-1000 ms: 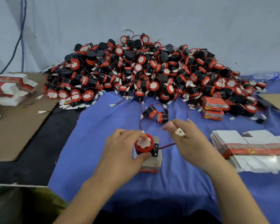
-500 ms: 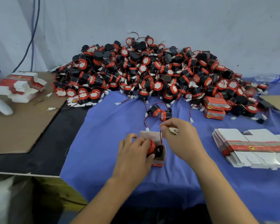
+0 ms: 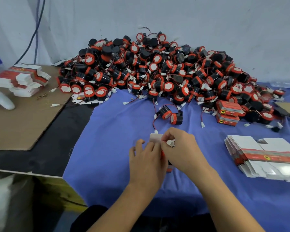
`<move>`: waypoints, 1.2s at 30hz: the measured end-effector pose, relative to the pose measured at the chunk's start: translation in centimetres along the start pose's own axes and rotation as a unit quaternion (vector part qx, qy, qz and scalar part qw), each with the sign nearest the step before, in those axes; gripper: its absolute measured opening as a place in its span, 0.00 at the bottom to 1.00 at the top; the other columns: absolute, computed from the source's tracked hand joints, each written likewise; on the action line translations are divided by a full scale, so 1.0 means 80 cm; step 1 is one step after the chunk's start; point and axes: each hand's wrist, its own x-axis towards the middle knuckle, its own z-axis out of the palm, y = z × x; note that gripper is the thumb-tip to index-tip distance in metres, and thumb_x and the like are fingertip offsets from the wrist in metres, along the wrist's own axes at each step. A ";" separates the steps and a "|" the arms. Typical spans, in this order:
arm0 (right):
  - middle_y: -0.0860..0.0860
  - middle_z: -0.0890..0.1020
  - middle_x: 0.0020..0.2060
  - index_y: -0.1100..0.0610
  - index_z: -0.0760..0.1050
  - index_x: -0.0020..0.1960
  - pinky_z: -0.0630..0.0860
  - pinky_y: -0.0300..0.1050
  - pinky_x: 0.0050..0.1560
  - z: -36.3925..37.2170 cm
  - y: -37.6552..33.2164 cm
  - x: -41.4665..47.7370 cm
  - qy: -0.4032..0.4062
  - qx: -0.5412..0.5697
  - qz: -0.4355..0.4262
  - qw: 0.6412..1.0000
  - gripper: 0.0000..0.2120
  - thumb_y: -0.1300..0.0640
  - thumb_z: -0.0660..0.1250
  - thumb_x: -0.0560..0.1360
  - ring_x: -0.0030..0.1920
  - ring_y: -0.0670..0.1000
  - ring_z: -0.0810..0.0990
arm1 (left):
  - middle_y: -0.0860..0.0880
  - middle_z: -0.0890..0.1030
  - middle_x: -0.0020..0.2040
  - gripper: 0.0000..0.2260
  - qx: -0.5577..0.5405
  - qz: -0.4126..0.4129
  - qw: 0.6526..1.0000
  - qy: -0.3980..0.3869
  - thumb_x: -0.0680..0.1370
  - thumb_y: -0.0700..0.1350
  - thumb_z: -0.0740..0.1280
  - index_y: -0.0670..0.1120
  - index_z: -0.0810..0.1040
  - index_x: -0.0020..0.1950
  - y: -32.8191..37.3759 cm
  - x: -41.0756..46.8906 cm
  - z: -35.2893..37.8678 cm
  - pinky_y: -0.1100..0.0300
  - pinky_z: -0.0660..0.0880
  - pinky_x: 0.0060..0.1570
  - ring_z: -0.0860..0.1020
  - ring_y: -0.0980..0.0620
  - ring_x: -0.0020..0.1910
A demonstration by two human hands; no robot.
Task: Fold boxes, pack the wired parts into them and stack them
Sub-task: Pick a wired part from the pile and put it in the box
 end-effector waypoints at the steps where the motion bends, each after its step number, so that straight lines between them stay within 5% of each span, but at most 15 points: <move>1: 0.44 0.81 0.38 0.48 0.75 0.42 0.73 0.34 0.33 0.001 0.000 0.001 -0.005 -0.015 -0.004 1.000 0.05 0.57 0.65 0.75 0.40 0.44 0.78 | 0.57 0.80 0.50 0.13 -0.008 -0.016 1.000 -0.024 0.77 0.55 0.62 0.55 0.77 0.58 0.003 0.003 -0.001 0.51 0.69 0.60 0.70 0.43 0.67; 5: 0.49 0.81 0.38 0.53 0.75 0.44 0.78 0.48 0.40 0.002 0.003 0.004 -0.046 -0.049 0.001 0.998 0.03 0.59 0.64 0.75 0.41 0.53 0.79 | 0.59 0.77 0.62 0.22 -0.013 -0.025 0.996 -0.081 0.75 0.59 0.62 0.58 0.68 0.69 0.003 0.013 -0.002 0.50 0.63 0.63 0.63 0.43 0.72; 11: 0.43 0.81 0.37 0.49 0.77 0.42 0.69 0.28 0.28 -0.003 0.012 0.009 -0.028 -0.009 0.047 0.998 0.04 0.57 0.67 0.74 0.37 0.40 0.78 | 0.59 0.79 0.54 0.18 0.008 0.028 0.993 -0.117 0.73 0.63 0.62 0.57 0.73 0.59 -0.010 0.032 -0.010 0.51 0.64 0.58 0.64 0.45 0.63; 17: 0.40 0.81 0.34 0.47 0.77 0.40 0.68 0.25 0.28 -0.003 0.016 0.008 -0.037 0.012 0.071 0.997 0.04 0.54 0.69 0.72 0.38 0.30 0.76 | 0.53 0.73 0.60 0.31 -0.107 0.086 0.984 -0.115 0.70 0.58 0.72 0.52 0.69 0.70 -0.017 0.031 -0.009 0.51 0.75 0.53 0.67 0.48 0.56; 22: 0.39 0.82 0.35 0.46 0.79 0.41 0.68 0.23 0.30 0.000 0.017 0.008 -0.037 -0.002 0.069 0.997 0.04 0.54 0.68 0.72 0.41 0.32 0.77 | 0.53 0.76 0.57 0.13 -0.065 0.092 0.988 -0.107 0.80 0.56 0.64 0.49 0.76 0.57 -0.034 0.022 0.001 0.53 0.73 0.55 0.69 0.50 0.61; 26: 0.48 0.83 0.44 0.49 0.79 0.52 0.68 0.30 0.29 0.008 0.020 0.009 -0.038 -0.051 0.047 0.997 0.11 0.61 0.60 0.77 0.41 0.48 0.79 | 0.55 0.73 0.60 0.12 -0.050 0.112 0.989 -0.081 0.84 0.54 0.57 0.55 0.78 0.60 -0.046 0.005 0.011 0.55 0.72 0.55 0.68 0.50 0.64; 30: 0.53 0.83 0.51 0.52 0.76 0.56 0.76 0.46 0.41 0.024 0.012 0.011 -0.061 -0.102 0.014 0.993 0.12 0.61 0.58 0.78 0.48 0.55 0.79 | 0.52 0.71 0.66 0.13 -0.025 0.111 0.992 -0.054 0.83 0.51 0.60 0.61 0.75 0.66 -0.048 -0.004 0.015 0.51 0.70 0.58 0.65 0.44 0.68; 34: 0.52 0.83 0.45 0.51 0.76 0.49 0.79 0.53 0.44 0.034 0.001 0.011 -0.075 -0.120 -0.005 0.990 0.09 0.60 0.59 0.74 0.46 0.57 0.80 | 0.51 0.71 0.67 0.09 -0.104 0.139 0.984 -0.029 0.80 0.47 0.66 0.59 0.79 0.58 -0.055 -0.010 0.023 0.49 0.73 0.57 0.68 0.43 0.65; 36: 0.50 0.82 0.41 0.51 0.76 0.47 0.80 0.54 0.43 0.041 -0.003 0.010 -0.095 -0.087 0.004 0.992 0.06 0.56 0.61 0.74 0.44 0.55 0.81 | 0.59 0.68 0.67 0.12 -0.277 0.064 0.957 -0.058 0.78 0.48 0.67 0.62 0.75 0.58 -0.060 -0.014 0.030 0.59 0.73 0.59 0.69 0.52 0.66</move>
